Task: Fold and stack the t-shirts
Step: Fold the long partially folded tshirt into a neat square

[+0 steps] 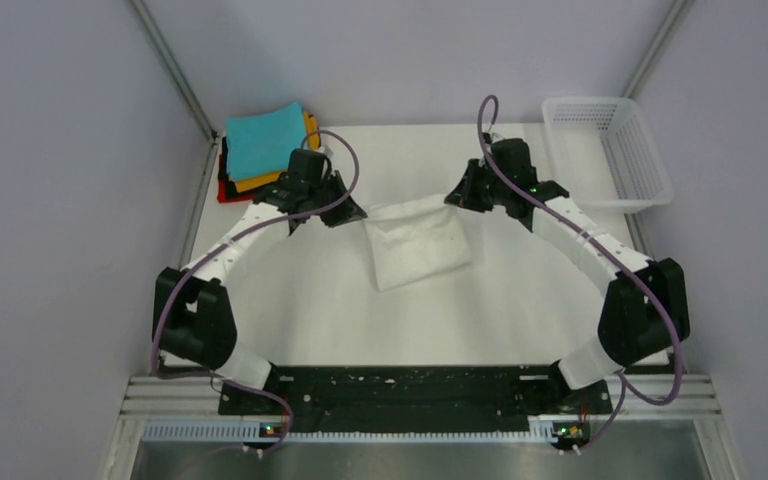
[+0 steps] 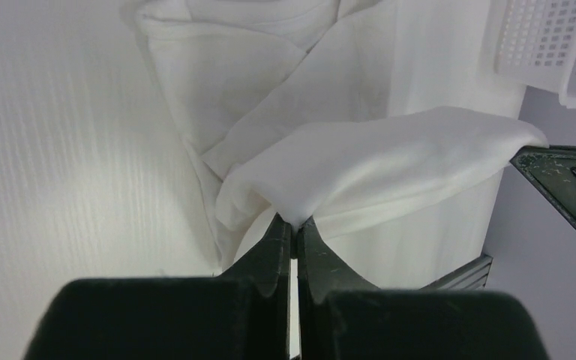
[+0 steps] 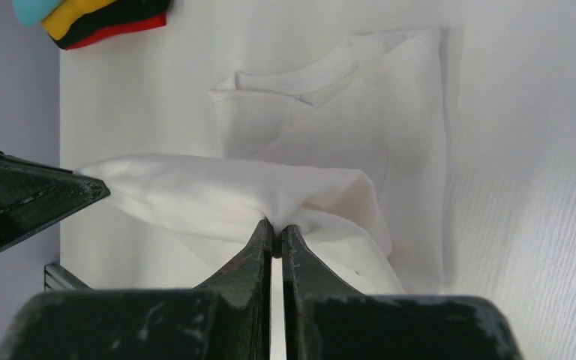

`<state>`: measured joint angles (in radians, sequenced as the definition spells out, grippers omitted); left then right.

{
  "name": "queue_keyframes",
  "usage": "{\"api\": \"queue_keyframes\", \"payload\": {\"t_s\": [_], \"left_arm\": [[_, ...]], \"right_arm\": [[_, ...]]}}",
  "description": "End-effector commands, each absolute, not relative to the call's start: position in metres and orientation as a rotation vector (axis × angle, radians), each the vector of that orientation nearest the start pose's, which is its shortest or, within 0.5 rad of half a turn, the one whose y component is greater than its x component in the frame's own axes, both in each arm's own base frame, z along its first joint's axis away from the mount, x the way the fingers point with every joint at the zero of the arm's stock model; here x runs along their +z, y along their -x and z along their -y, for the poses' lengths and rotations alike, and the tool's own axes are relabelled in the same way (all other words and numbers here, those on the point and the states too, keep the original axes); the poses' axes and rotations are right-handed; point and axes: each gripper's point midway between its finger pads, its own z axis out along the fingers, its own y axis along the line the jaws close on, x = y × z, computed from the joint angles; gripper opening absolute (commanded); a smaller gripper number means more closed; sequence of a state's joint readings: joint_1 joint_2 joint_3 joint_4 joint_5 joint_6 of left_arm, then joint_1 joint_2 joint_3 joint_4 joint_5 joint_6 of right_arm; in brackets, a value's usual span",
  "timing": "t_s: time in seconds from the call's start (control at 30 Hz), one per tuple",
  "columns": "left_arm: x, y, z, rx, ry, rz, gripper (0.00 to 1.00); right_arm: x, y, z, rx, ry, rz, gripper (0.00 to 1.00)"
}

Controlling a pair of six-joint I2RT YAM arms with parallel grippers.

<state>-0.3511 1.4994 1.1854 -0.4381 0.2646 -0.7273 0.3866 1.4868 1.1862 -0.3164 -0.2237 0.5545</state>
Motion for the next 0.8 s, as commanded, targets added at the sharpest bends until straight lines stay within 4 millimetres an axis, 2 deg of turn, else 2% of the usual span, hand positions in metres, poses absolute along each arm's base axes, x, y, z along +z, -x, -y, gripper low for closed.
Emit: {"api": "queue_keyframes", "payload": {"t_s": [0.0, 0.17, 0.3, 0.43, 0.63, 0.67, 0.7, 0.77], "left_arm": [[0.179, -0.381, 0.199, -0.805, 0.313, -2.407, 0.00], [0.150, -0.407, 0.201, -0.819, 0.354, -2.494, 0.00], [0.131, -0.429, 0.194, -0.790, 0.418, -2.522, 0.00], [0.117, -0.441, 0.188, -0.751, 0.459, -2.541, 0.00], [0.100, -0.453, 0.173, -0.636, 0.489, -2.564, 0.00], [0.096, -0.455, 0.173, -0.630, 0.491, -2.577, 0.08], [0.095, -0.456, 0.173, -0.624, 0.492, -2.587, 0.29], [0.098, -0.458, 0.172, -0.616, 0.495, -2.590, 0.63]], "right_arm": [[0.205, -0.414, -0.212, 0.724, -0.105, -2.204, 0.00], [0.173, -0.445, -0.214, 0.669, -0.137, -2.257, 0.00], [0.155, -0.468, -0.215, 0.626, -0.152, -2.281, 0.00], [0.128, -0.488, -0.216, 0.620, -0.163, -2.328, 0.00], [0.103, -0.506, -0.220, 0.604, -0.151, -2.360, 0.04], [0.099, -0.509, -0.221, 0.610, -0.151, -2.368, 0.08], [0.098, -0.511, -0.223, 0.625, -0.146, -2.373, 0.17], [0.100, -0.515, -0.227, 0.656, -0.131, -2.383, 0.54]]}}
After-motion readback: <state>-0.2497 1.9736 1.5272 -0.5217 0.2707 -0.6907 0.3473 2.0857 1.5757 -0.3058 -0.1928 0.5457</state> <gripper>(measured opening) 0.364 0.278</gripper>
